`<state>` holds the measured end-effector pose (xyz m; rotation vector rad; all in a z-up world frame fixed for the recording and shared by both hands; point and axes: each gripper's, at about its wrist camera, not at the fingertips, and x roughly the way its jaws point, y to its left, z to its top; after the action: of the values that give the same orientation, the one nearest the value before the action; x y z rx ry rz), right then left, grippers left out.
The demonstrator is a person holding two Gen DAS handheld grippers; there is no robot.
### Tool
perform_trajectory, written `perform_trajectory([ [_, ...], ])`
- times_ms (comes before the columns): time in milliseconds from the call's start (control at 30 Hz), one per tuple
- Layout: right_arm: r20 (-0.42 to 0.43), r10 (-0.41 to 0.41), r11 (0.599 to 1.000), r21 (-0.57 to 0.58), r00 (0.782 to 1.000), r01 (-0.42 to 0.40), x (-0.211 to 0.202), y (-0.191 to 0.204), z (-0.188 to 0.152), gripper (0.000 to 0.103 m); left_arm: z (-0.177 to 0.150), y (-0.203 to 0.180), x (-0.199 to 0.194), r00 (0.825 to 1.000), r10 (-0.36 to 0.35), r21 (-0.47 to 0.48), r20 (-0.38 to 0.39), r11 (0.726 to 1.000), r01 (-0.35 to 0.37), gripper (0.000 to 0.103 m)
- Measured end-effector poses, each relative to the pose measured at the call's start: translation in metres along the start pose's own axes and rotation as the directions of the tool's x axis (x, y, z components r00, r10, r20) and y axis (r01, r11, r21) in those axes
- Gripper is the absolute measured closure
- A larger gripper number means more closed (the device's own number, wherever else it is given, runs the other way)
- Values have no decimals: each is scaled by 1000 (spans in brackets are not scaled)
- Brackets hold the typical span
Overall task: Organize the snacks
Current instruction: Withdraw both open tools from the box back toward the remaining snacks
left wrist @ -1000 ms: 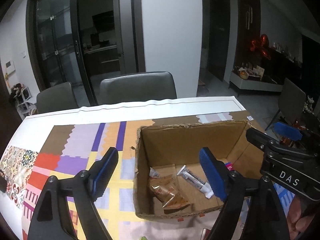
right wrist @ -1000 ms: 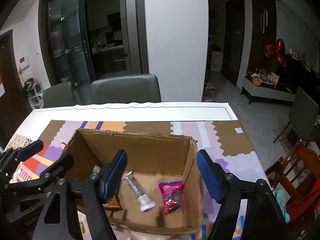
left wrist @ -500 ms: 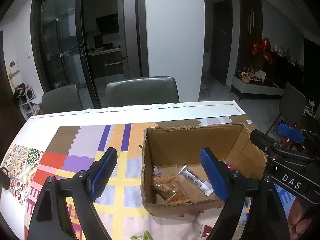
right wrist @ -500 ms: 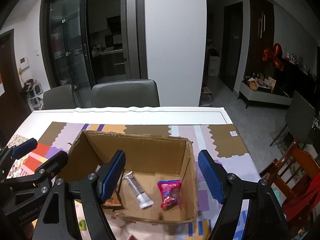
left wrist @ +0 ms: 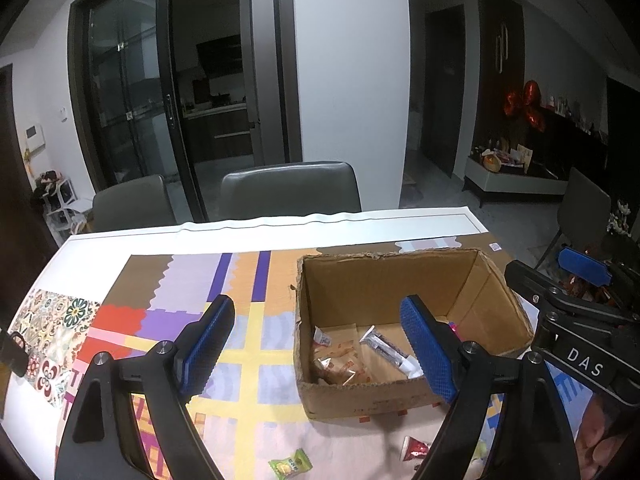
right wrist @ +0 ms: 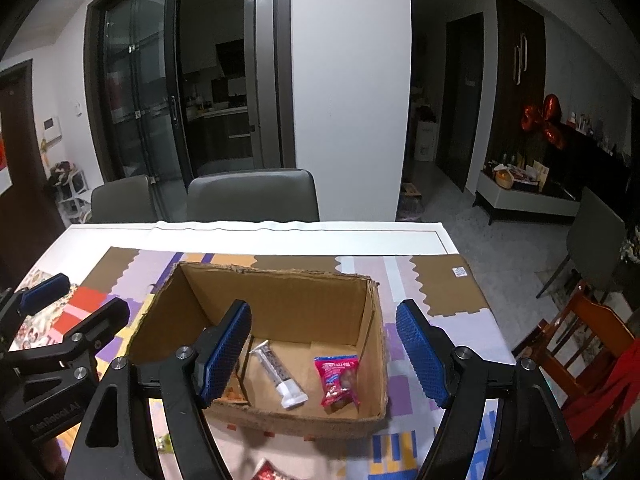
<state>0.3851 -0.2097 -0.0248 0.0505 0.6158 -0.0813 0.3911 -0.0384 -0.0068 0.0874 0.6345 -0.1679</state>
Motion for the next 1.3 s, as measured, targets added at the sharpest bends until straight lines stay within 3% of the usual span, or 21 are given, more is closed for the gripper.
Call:
perform_trajectory([
  [533,8,14,1000,0,1000,-14,-30,3,-14,27,-17,7,-29,1000,11,-3,8,1000,-11,17],
  [733,8,19,1000,-5,1000,-19,-40,6,-20,27,-25,10,-42,999,33,-10,23,999,-33,9],
  [833,12,15,1000,-9,1000,-15,-45,8,-24,17,-29,10,-46,999,44,-4,25,999,-44,8],
  [1300,-4,16,1000,-10,1000,-16,-60,16,-43,11,-49,17,-64,998,66,-5,24,998,-66,3],
])
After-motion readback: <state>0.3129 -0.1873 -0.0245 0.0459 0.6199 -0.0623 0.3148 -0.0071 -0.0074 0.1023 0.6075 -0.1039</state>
